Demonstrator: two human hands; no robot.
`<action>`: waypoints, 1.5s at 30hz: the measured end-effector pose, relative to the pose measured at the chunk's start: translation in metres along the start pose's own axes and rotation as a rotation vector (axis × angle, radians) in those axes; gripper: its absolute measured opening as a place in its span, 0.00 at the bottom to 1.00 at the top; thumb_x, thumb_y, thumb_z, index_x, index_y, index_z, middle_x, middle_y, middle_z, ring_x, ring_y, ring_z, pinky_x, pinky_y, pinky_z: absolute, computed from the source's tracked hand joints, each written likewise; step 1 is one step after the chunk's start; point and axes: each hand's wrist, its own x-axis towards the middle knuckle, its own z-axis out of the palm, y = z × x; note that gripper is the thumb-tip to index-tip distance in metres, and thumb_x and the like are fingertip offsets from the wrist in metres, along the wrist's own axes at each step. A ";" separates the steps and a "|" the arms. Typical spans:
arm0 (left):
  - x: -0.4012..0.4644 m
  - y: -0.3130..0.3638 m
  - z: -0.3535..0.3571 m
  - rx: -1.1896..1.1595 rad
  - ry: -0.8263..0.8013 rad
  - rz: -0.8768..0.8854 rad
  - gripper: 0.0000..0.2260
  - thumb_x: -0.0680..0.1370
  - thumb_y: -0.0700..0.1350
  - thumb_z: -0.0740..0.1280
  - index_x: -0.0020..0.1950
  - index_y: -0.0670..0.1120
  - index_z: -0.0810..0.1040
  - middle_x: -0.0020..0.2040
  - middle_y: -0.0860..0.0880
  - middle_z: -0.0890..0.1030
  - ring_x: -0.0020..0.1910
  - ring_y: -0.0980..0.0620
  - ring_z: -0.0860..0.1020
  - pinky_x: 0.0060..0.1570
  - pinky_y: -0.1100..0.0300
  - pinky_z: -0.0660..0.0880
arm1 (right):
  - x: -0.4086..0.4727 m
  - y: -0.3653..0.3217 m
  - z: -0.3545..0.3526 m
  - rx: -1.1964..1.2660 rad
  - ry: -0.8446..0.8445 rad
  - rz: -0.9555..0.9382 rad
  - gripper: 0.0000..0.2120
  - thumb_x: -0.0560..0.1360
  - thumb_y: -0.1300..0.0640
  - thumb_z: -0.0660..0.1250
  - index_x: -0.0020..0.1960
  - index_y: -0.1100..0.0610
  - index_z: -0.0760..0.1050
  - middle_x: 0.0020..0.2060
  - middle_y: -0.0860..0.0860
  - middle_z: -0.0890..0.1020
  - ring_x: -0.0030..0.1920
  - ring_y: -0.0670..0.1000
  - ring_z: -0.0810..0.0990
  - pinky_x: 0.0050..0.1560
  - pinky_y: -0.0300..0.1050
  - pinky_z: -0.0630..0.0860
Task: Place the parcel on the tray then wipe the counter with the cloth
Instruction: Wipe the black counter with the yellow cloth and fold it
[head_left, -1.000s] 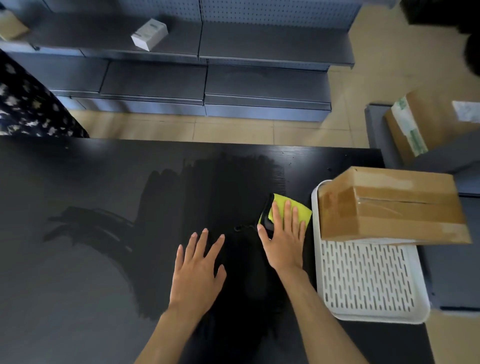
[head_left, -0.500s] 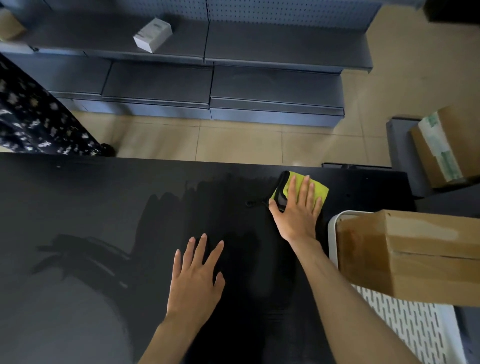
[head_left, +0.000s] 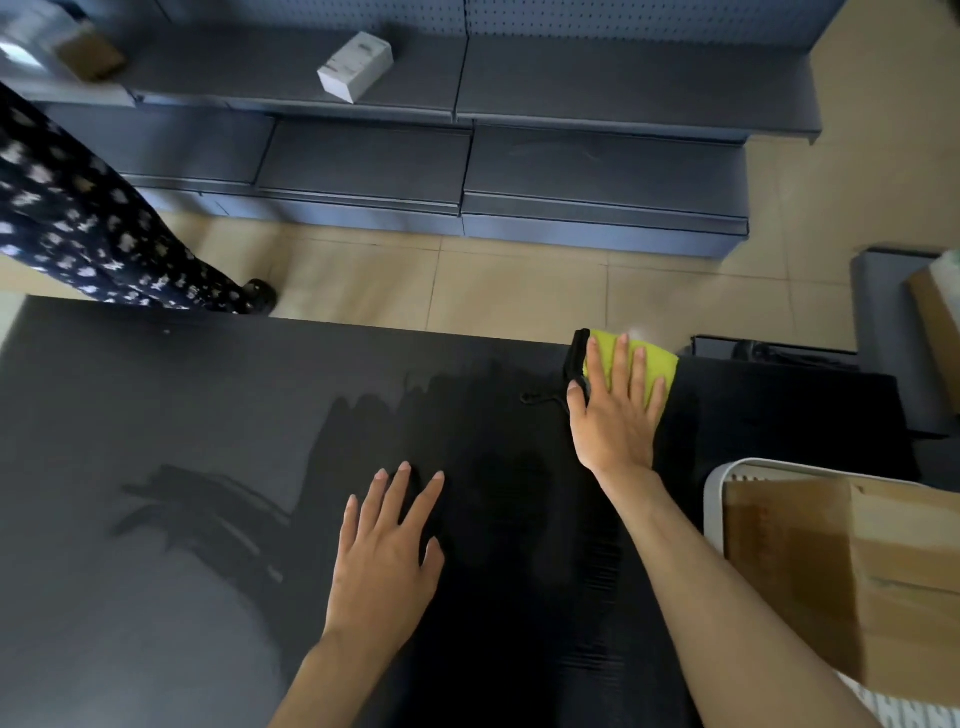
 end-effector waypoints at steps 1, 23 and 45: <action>-0.001 -0.002 0.000 -0.006 0.002 -0.010 0.33 0.78 0.51 0.69 0.81 0.57 0.60 0.81 0.47 0.63 0.81 0.43 0.58 0.77 0.41 0.59 | 0.000 -0.007 0.001 -0.003 0.002 -0.021 0.32 0.84 0.40 0.44 0.85 0.45 0.39 0.85 0.52 0.40 0.84 0.56 0.38 0.82 0.64 0.39; -0.013 -0.205 -0.025 -0.065 0.006 0.007 0.33 0.79 0.49 0.67 0.82 0.56 0.58 0.82 0.46 0.62 0.81 0.43 0.58 0.77 0.40 0.60 | -0.022 -0.247 0.063 -0.075 0.025 -0.114 0.32 0.84 0.39 0.43 0.85 0.47 0.38 0.85 0.54 0.41 0.84 0.58 0.39 0.82 0.65 0.42; -0.039 -0.280 -0.066 -0.153 0.019 0.029 0.32 0.80 0.49 0.66 0.82 0.56 0.57 0.82 0.46 0.59 0.82 0.43 0.54 0.79 0.41 0.54 | -0.207 -0.317 0.103 -0.098 -0.042 -0.249 0.32 0.86 0.41 0.50 0.85 0.46 0.41 0.85 0.52 0.43 0.85 0.55 0.41 0.82 0.65 0.50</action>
